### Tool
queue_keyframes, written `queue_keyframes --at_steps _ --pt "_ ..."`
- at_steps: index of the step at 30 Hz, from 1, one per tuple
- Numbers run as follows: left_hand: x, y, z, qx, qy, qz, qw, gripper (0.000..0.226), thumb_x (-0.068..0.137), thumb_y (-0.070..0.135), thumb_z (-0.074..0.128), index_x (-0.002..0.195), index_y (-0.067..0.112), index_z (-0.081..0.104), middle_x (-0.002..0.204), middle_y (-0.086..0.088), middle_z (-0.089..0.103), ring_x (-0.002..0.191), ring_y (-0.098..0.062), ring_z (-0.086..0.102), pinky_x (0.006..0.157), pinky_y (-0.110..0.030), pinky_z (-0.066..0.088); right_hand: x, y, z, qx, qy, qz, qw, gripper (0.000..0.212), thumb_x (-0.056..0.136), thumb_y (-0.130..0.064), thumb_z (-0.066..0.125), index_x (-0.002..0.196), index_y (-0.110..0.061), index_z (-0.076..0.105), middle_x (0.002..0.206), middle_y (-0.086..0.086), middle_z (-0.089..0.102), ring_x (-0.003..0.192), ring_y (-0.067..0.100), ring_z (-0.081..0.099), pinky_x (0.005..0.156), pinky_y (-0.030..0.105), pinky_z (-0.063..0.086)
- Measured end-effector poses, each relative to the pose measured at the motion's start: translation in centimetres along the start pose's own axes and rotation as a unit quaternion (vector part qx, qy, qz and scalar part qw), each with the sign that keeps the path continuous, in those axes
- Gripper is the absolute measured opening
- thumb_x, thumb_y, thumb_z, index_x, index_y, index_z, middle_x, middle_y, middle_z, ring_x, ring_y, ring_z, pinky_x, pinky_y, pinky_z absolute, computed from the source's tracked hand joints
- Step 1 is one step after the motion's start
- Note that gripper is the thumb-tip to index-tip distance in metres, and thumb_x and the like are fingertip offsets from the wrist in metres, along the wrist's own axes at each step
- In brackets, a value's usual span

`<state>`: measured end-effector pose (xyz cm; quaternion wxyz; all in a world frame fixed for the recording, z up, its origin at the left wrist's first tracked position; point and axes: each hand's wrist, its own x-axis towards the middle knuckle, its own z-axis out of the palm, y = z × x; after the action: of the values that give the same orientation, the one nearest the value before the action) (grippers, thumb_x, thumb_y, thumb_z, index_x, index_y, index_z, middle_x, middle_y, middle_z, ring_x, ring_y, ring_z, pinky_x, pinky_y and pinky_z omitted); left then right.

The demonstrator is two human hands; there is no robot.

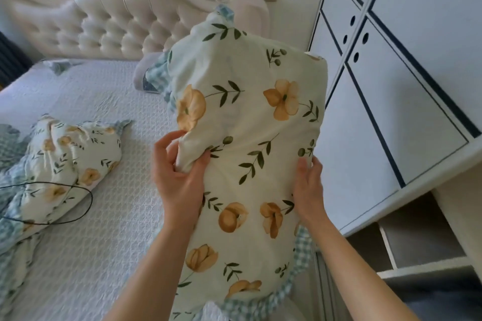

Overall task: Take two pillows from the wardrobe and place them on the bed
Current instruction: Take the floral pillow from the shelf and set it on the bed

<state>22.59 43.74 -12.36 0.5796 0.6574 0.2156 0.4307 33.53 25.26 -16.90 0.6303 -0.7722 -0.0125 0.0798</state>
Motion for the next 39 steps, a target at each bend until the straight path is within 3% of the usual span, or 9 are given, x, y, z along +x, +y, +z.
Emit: queue_keyframes --at_steps 3,7,11,13,17,21,28,32,39 --pt "2.3 -1.0 3.7 0.045 0.011 0.026 0.999 0.045 0.079 0.023 0.080 0.116 0.035 0.057 0.105 0.009 0.072 0.099 -0.011 0.069 0.081 -0.031 0.059 4.7 0.3 0.4 0.022 -0.018 -0.005 1.000 0.064 0.093 -0.059 0.034 0.147 -0.028 0.020 0.139 -0.008 0.037 0.124 0.009 0.037 0.094 0.018 0.029" --pt "6.0 -2.4 8.7 0.117 -0.002 0.054 0.992 0.050 0.077 0.028 0.079 0.122 0.036 0.059 0.108 0.024 0.065 0.101 0.003 0.063 0.078 -0.009 0.051 11.5 0.5 -0.2 0.019 -0.015 0.010 1.000 0.067 0.093 -0.058 0.039 0.148 -0.026 0.021 0.146 0.002 0.034 0.132 0.017 0.034 0.105 0.032 0.028" --pt "8.7 -3.9 13.3 0.135 -0.012 0.031 0.990 0.058 0.074 0.038 0.079 0.127 0.044 0.055 0.116 0.020 0.065 0.108 -0.004 0.064 0.086 -0.032 0.058 17.6 0.4 -0.6 0.008 -0.022 0.006 1.000 0.068 0.092 -0.058 0.041 0.149 -0.031 0.017 0.148 0.003 0.030 0.133 0.018 0.030 0.102 0.030 0.023" --pt "9.8 -4.6 15.5 0.153 -0.012 0.031 0.988 0.062 0.071 0.045 0.079 0.127 0.047 0.054 0.117 0.021 0.065 0.109 -0.003 0.063 0.089 -0.036 0.057 20.2 0.6 -0.7 0.009 -0.033 0.016 0.999 0.070 0.092 -0.059 0.041 0.150 -0.032 0.012 0.149 0.001 0.027 0.134 0.017 0.028 0.101 0.028 0.020" --pt "12.0 -5.4 19.9 0.174 -0.018 0.041 0.984 0.064 0.070 0.047 0.080 0.129 0.050 0.053 0.119 0.029 0.062 0.111 0.005 0.059 0.091 -0.018 0.051 25.2 1.1 -0.2 0.021 -0.034 0.046 0.998 0.071 0.093 -0.056 0.040 0.150 -0.023 0.013 0.144 -0.003 0.030 0.136 0.018 0.026 0.102 0.027 0.019" --pt "15.3 -6.9 23.6 0.194 -0.043 0.060 0.978 0.065 0.071 0.043 0.080 0.132 0.039 0.055 0.121 0.021 0.061 0.113 0.007 0.055 0.090 -0.004 0.041 30.0 1.6 0.8 0.048 -0.018 0.065 0.997 0.070 0.093 -0.055 0.040 0.149 -0.021 0.016 0.148 0.002 0.033 0.136 0.020 0.030 0.108 0.032 0.023" --pt "24.2 -11.1 27.8 0.250 -0.092 0.045 0.963 0.073 0.074 0.046 0.079 0.139 0.035 0.049 0.127 0.020 0.057 0.112 0.015 0.050 0.088 0.000 0.036 39.2 1.4 3.3 0.027 -0.013 0.071 0.997 0.071 0.092 -0.054 0.044 0.147 -0.017 0.020 0.147 0.005 0.036 0.135 0.023 0.033 0.114 0.048 0.027" --pt "31.1 -13.8 30.1 0.279 -0.120 0.008 0.953 0.086 0.069 0.060 0.075 0.144 0.044 0.037 0.128 0.027 0.049 0.107 0.022 0.045 0.082 -0.005 0.035 45.3 0.1 6.4 0.001 -0.022 0.056 0.998 0.073 0.094 -0.050 0.044 0.150 -0.016 0.015 0.152 0.007 0.031 0.139 0.024 0.027 0.116 0.044 0.022" --pt "42.3 -17.7 33.9 0.281 -0.110 -0.021 0.953 0.081 0.069 0.047 0.082 0.140 0.043 0.044 0.123 0.026 0.053 0.104 0.027 0.043 0.079 -0.006 0.035 55.4 -2.3 11.5 -0.008 -0.036 0.060 0.998 0.069 0.095 -0.046 0.044 0.150 -0.016 0.016 0.153 0.007 0.029 0.139 0.024 0.027 0.116 0.046 0.023"
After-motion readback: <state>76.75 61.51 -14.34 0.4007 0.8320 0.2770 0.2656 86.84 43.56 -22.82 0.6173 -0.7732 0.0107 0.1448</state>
